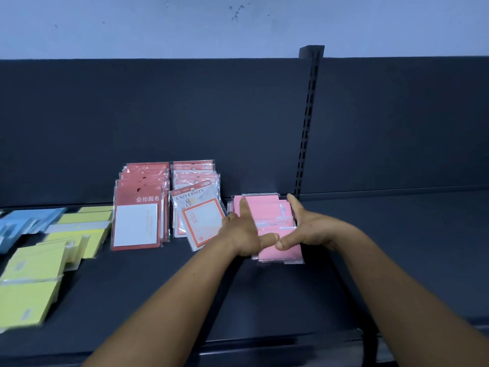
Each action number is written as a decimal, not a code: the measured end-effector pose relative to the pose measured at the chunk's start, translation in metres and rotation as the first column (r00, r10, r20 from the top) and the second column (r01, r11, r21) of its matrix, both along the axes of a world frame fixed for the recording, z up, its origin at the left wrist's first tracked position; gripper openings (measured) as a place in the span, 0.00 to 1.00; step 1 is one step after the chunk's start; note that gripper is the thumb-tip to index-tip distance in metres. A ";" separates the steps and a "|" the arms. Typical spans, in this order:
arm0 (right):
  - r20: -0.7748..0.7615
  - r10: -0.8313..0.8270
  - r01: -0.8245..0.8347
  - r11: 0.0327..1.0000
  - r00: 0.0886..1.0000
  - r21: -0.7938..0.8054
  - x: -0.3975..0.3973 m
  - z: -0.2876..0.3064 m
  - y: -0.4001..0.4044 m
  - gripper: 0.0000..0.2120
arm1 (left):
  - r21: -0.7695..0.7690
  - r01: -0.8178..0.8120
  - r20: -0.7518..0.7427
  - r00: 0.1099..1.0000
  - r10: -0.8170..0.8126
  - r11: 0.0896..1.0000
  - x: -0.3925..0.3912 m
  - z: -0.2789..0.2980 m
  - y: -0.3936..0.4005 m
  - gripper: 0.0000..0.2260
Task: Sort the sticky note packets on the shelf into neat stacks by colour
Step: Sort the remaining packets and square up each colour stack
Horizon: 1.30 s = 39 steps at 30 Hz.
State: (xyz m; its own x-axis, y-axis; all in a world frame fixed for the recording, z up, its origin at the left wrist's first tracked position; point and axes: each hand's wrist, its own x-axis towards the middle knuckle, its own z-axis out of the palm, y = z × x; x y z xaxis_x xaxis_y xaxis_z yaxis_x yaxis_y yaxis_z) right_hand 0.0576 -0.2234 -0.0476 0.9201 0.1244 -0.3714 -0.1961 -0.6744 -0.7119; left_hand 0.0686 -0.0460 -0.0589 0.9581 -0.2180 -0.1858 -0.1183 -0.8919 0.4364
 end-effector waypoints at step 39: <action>0.201 -0.184 0.113 0.940 0.962 0.320 0.039 -0.020 -0.002 0.35 | -0.651 -0.417 -0.202 0.901 0.384 0.634 0.015 0.009 -0.033 0.49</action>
